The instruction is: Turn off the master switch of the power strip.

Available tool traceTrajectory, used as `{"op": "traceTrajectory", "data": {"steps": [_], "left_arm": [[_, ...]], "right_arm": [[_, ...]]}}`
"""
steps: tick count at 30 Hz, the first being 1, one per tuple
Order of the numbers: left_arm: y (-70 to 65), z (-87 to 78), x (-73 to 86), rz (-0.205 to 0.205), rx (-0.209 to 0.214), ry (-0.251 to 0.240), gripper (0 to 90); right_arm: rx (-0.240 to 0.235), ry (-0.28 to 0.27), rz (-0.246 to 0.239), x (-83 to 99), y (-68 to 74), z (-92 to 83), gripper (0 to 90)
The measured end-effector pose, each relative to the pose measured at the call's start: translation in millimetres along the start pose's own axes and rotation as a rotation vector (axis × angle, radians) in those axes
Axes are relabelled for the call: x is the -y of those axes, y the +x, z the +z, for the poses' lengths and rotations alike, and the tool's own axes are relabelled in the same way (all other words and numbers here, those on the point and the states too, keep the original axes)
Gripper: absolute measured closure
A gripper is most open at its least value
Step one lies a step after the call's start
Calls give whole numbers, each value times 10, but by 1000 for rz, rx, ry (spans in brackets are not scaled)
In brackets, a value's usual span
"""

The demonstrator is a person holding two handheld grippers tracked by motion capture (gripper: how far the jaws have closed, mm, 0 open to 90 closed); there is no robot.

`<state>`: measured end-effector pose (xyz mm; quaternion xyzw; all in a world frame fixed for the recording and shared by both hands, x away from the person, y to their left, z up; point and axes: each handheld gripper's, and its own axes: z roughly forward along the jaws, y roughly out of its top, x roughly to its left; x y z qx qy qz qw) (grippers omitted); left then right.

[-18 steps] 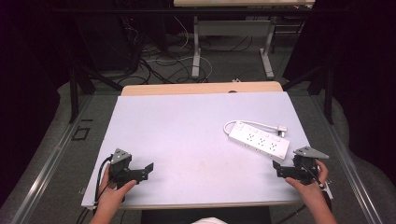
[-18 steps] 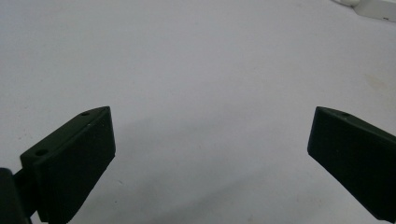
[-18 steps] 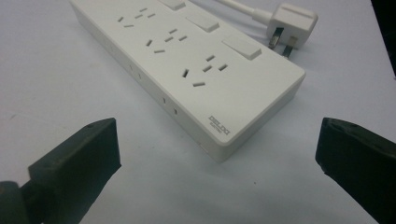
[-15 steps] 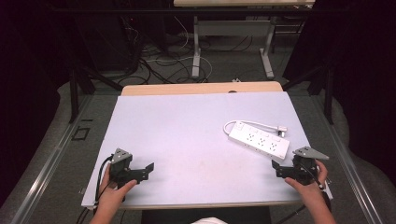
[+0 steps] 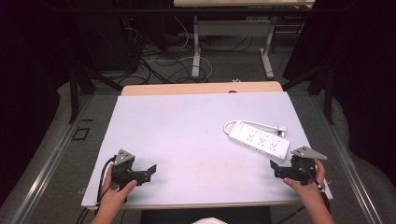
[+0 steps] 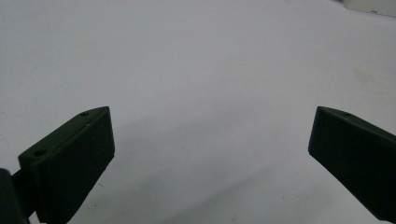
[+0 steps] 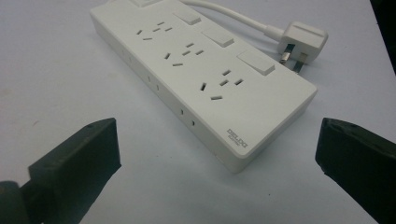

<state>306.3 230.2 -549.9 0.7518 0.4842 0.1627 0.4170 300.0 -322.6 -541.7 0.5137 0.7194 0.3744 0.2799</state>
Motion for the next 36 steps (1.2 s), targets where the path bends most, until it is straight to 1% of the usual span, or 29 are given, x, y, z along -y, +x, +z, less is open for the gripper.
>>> {"op": "traceTrajectory", "data": {"steps": [1, 3, 4, 5, 6, 7, 8, 10, 11, 13, 14, 15, 16, 18, 19, 20, 24, 25, 26, 27, 28, 30, 32, 36], "left_arm": [[0, -7, -3, 2, 3, 4, 4], [-5, -14, -4, 8, -1, -1, 4], [-7, -14, -4, 11, 2, -10, 4], [-10, -19, -5, 11, 1, -9, 4], [-20, -10, -2, 9, -9, -24, 4], [-21, -15, -5, 13, -8, -17, 4], [-30, -8, -2, 14, -16, -24, 4], [-31, -12, -5, 19, -14, -11, 4], [-36, -2, 0, 19, -18, -21, 4], [-42, -4, 1, 22, -14, -15, 4], [-47, -2, 1, 23, -14, -14, 4], [-46, -8, -2, 26, -9, -5, 4], [-47, -7, -1, 29, -7, -7, 4], [-52, -4, -1, 31, -6, -7, 4], [-50, -7, -3, 39, -9, -2, 4], [-56, -4, -1, 32, -7, -3, 4], [-62, -1, -1, 32, -4, -6, 4], [-63, -1, -2, 34, -4, -5, 4], [-67, 3, 0, 33, -7, -10, 4], [-68, 3, 0, 32, -6, -10, 4], [-69, 5, 0, 33, -6, -11, 4], [-71, 4, 1, 34, -6, -9, 4], [-72, 4, 2, 34, -6, -10, 4], [-75, 8, 5, 26, -4, -8, 4]], "right_arm": [[2, -2, 6, -1, 13, 2, 0], [-3, 1, -10, -4, 21, 2, 0], [0, 7, -8, -8, 37, 4, 0], [-10, -2, -30, -10, 32, 11, 0], [-12, 1, -27, -13, 46, 5, 0], [-16, 2, -25, -15, 61, 5, 0], [-16, 2, -40, -21, 61, 1, 0], [-15, -2, -27, -26, 93, 2, 0], [-22, 2, -34, -33, 94, -3, 0], [-19, -5, -34, -38, 115, 0, 0], [-31, -3, -38, -43, 117, -1, 0], [-36, -3, -38, -48, 126, -1, 0], [-32, -9, -39, -51, 135, 2, 0], [-44, -7, -49, -62, 145, -1, 0], [-58, -4, -53, -67, 149, 2, 0], [-66, -1, -59, -69, 156, 8, 0], [-77, 14, -65, -84, 194, 19, 0], [-81, 14, -67, -89, 205, 25, 1], [-86, 8, -80, -95, 205, 30, 3], [-89, 12, -73, -102, 218, 31, 4], [-95, 11, -78, -111, 225, 34, 4], [-89, 13, -75, -128, 250, 39, 6], [-105, 14, -82, -148, 261, 48, 6], [-110, 19, -92, -190, 298, 63, 14]]}}
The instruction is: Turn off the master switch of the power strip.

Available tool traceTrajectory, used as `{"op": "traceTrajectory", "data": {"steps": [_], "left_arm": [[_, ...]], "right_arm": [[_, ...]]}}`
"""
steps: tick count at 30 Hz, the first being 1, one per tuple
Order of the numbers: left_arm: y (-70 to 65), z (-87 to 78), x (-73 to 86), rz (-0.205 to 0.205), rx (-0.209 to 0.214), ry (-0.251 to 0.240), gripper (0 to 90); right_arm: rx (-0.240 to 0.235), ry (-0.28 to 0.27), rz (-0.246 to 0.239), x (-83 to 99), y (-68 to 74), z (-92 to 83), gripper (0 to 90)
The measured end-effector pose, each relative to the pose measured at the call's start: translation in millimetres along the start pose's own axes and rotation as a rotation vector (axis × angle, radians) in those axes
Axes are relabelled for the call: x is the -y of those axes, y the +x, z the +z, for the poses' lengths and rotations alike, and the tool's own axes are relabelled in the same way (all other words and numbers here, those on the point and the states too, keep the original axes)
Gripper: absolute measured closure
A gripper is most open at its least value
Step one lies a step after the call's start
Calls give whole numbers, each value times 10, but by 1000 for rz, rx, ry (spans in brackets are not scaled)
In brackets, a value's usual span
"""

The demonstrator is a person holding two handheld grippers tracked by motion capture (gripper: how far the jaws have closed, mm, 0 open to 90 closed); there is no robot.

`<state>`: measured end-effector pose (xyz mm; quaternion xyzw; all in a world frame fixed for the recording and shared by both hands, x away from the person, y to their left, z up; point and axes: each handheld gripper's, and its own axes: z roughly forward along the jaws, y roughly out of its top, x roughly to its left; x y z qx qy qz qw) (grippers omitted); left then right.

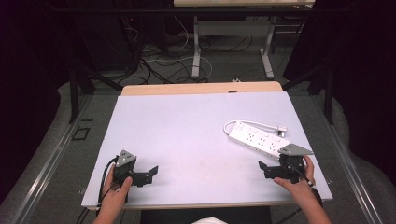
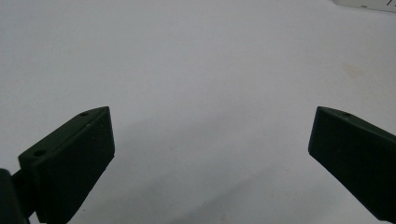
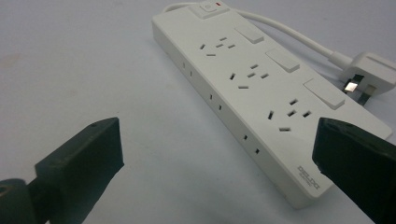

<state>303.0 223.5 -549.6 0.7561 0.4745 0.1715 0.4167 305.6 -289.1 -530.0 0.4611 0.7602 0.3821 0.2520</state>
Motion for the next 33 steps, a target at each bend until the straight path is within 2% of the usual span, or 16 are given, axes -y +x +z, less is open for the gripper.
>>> {"op": "traceTrajectory", "data": {"steps": [9, 22, 26, 33], "left_arm": [[-1, 1, 2, 6, 2, 3, 4], [-7, 6, 6, -1, 5, 4, 4], [-3, 9, 8, 2, 6, 5, 4], [-5, 6, 7, 2, 5, 4, 4]], "right_arm": [[-14, 4, -30, -95, 62, 33, 35], [-32, 5, -36, -222, 116, 71, 72], [-32, 15, -53, -269, 139, 84, 146], [-50, 26, -61, -355, 160, 129, 152]]}}
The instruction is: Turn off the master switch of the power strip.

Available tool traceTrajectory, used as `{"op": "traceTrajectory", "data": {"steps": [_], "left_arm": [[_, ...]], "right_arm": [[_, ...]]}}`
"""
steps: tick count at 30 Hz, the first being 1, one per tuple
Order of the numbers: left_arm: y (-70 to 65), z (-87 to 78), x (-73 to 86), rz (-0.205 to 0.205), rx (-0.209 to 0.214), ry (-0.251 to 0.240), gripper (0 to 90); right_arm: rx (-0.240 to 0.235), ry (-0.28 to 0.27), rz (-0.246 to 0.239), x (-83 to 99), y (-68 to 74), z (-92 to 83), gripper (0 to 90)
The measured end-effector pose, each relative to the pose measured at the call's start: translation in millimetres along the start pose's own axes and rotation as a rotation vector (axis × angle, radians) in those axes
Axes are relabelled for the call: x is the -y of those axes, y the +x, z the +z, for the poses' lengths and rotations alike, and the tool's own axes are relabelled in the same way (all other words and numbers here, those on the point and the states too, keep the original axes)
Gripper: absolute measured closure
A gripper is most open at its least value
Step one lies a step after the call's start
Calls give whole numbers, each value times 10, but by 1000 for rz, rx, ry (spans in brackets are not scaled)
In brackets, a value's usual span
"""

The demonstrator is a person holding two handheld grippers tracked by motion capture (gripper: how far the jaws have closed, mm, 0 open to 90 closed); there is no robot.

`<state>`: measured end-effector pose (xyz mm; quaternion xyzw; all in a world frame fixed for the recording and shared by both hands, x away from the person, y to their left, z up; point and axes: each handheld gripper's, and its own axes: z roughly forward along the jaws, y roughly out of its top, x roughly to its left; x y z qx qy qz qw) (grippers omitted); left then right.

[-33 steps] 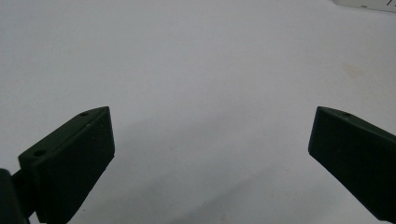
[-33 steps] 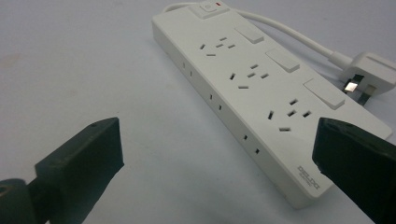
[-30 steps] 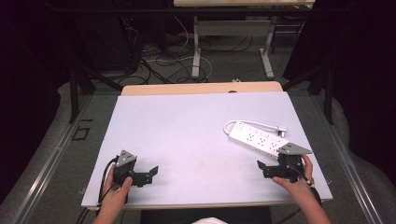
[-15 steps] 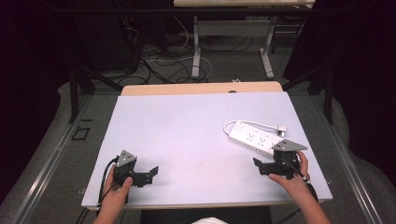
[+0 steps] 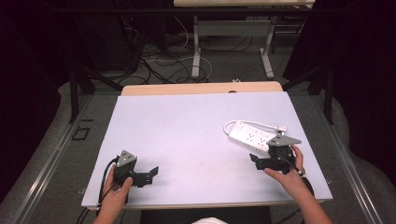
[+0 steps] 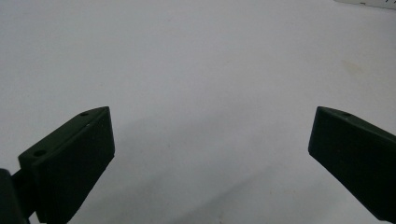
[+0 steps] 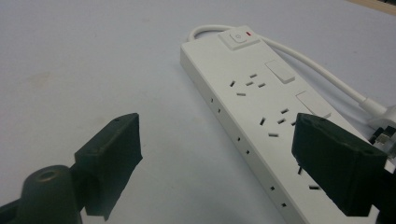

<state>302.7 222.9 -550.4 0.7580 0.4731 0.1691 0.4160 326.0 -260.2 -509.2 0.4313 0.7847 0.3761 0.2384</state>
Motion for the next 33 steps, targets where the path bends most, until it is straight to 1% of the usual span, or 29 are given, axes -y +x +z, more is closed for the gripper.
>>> {"op": "traceTrajectory", "data": {"steps": [1, 2, 3, 5, 6, 8, 11, 14, 15, 16, 19, 20, 25, 29, 30, 31, 33], "left_arm": [[0, 0, 0, -1, 0, -1, 4], [1, -1, 0, -1, 0, -1, 4], [2, 0, 0, -2, 0, -1, 4], [1, -1, 0, -1, 0, -1, 4], [1, 0, 0, -1, 0, -1, 4], [1, -1, 0, 0, 0, -1, 4], [1, -3, 0, -1, -2, -3, 4], [4, -5, -1, -1, -3, -5, 4], [8, -12, -4, 2, 2, 5, 4], [5, -4, -1, 2, -3, -5, 4], [2, -3, 0, 0, -2, -3, 4], [1, -2, 0, 0, -2, -4, 4], [3, -3, -1, 0, -1, -4, 4], [4, -4, -1, 2, -2, -7, 4], [6, -7, -3, 4, 1, -2, 4], [6, -9, -3, 4, 2, 1, 4], [4, -3, 0, 3, -1, -6, 4]], "right_arm": [[-6, 3, -13, -14, -3, 3, 153], [-11, 5, -7, -29, 6, 11, 158], [-8, 8, -23, -46, 1, 13, 162], [-15, 14, -21, -77, 10, 26, 167], [-17, 15, -31, -94, 9, 33, 175], [-11, 24, -27, -127, 21, 39, 187], [-19, 29, -32, -173, 20, 56, 215], [-30, 29, -27, -213, 22, 75, 232], [-34, 30, -26, -226, 22, 79, 233], [-27, 29, -29, -239, 20, 83, 235], [-32, 32, -24, -274, 17, 96, 251], [-32, 28, -30, -287, 9, 106, 262], [-17, 30, -22, -356, -12, 141, 297], [-22, 31, -17, -417, -34, 182, 302], [-25, 33, -16, -429, -40, 196, 303], [-25, 37, -4, -443, -40, 212, 305], [-21, 40, -5, -468, -57, 231, 307]]}}
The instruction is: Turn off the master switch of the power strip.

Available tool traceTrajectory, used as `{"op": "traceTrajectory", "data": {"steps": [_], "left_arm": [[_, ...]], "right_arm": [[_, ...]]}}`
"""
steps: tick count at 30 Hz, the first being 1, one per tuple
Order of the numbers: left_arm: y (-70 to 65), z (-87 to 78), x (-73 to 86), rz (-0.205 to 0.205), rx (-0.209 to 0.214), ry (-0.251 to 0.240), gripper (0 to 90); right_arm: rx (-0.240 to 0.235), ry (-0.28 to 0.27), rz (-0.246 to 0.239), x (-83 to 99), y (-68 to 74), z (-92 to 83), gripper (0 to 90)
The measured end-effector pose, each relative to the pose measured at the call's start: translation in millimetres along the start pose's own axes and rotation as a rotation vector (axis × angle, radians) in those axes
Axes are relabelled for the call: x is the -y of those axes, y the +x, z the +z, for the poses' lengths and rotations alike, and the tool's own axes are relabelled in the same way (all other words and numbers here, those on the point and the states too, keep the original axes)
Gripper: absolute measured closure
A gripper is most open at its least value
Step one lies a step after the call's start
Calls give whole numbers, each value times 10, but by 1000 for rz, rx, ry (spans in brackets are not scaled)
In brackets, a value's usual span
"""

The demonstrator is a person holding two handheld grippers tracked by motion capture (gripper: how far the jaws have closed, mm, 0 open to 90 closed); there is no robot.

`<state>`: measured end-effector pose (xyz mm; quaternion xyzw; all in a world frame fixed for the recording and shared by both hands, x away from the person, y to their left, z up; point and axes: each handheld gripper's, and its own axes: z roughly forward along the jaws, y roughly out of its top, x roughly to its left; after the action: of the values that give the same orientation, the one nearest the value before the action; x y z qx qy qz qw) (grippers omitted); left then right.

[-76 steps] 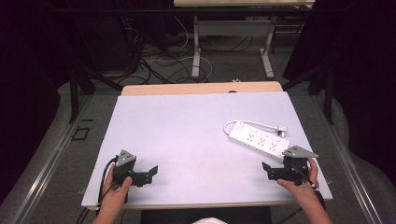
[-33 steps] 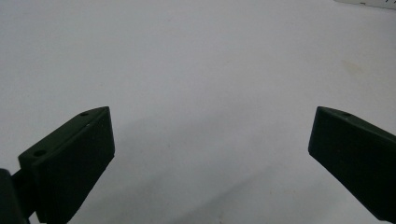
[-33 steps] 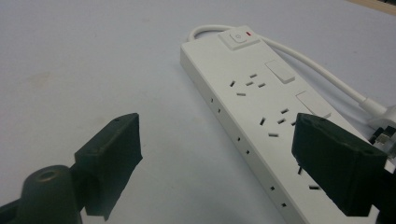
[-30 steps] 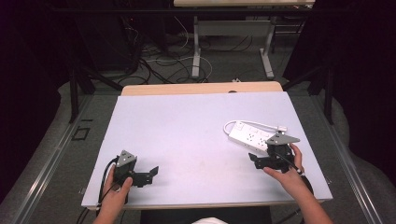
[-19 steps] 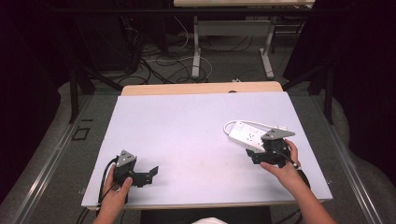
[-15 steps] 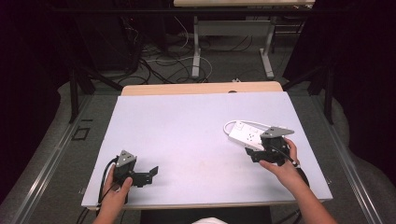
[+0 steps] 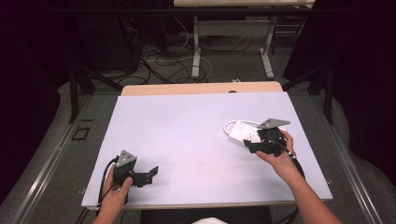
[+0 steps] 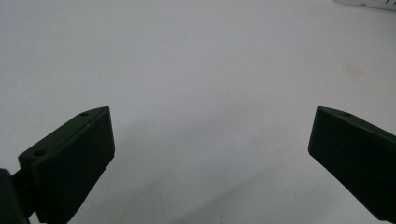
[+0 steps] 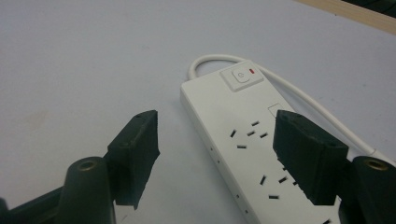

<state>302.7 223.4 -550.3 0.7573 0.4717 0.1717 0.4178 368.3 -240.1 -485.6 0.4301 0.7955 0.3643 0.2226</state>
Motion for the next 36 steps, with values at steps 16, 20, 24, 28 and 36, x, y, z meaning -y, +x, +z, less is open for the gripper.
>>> {"op": "traceTrajectory", "data": {"steps": [16, 20, 24, 28, 36], "left_arm": [[5, -3, -3, -1, 10, 13, 4], [9, -6, -4, 0, 8, 9, 4], [15, -7, -5, 6, 6, 11, 4], [11, 1, -1, 3, 2, 2, 4], [12, 2, -1, 3, 2, 1, 4]], "right_arm": [[25, 2, 21, -220, -109, 97, 319], [25, 7, 19, -287, -122, 123, 335], [27, 15, 18, -342, -126, 162, 335], [31, 20, 25, -386, -141, 194, 336], [18, 42, 47, -402, -187, 301, 399]]}}
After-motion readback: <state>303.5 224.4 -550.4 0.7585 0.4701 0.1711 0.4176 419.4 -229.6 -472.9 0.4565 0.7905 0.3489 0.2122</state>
